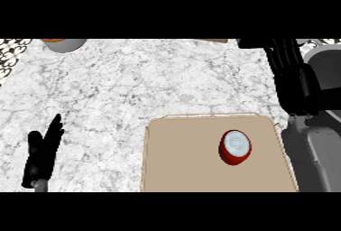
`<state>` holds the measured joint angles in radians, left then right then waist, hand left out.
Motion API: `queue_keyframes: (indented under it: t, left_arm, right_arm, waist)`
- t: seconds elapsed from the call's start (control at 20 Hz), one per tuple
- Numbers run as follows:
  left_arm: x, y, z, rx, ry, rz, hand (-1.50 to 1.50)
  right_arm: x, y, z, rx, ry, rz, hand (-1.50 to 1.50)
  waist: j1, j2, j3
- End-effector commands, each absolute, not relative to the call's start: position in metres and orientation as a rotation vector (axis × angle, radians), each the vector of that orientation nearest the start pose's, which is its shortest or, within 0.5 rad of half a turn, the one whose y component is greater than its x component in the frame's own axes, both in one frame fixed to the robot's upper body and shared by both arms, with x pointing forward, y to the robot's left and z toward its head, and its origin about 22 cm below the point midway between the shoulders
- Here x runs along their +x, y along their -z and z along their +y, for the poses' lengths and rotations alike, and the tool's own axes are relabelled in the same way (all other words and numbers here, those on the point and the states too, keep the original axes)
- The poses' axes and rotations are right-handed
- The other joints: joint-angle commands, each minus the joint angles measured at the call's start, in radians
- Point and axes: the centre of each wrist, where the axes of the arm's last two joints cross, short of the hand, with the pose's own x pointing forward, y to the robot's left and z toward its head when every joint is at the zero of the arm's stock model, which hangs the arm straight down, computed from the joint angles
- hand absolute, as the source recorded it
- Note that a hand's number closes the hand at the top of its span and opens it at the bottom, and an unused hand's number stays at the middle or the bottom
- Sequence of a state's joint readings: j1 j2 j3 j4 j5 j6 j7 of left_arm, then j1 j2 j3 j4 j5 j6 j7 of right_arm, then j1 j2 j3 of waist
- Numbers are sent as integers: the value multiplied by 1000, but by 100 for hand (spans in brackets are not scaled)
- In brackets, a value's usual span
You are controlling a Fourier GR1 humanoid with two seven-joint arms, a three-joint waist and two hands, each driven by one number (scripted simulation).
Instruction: Pick the can from the tray and place it in the pot
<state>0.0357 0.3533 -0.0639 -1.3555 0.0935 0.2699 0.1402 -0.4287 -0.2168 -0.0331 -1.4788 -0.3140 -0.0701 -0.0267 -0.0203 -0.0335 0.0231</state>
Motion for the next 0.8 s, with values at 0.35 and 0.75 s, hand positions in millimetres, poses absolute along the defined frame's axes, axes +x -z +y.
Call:
queue_keyframes:
  t: [0.35, 0.75]
  left_arm:
    - [246, -10, 276, 297, -127, -1570, 0]
    - [233, -10, 254, 175, -91, -1648, 0]
  right_arm:
    - [265, -151, -365, -845, -145, -2104, -150]
    - [149, -114, -291, -836, -208, -2412, -150]
  waist:
    - [-169, -15, -28]
    - [-63, 11, -23]
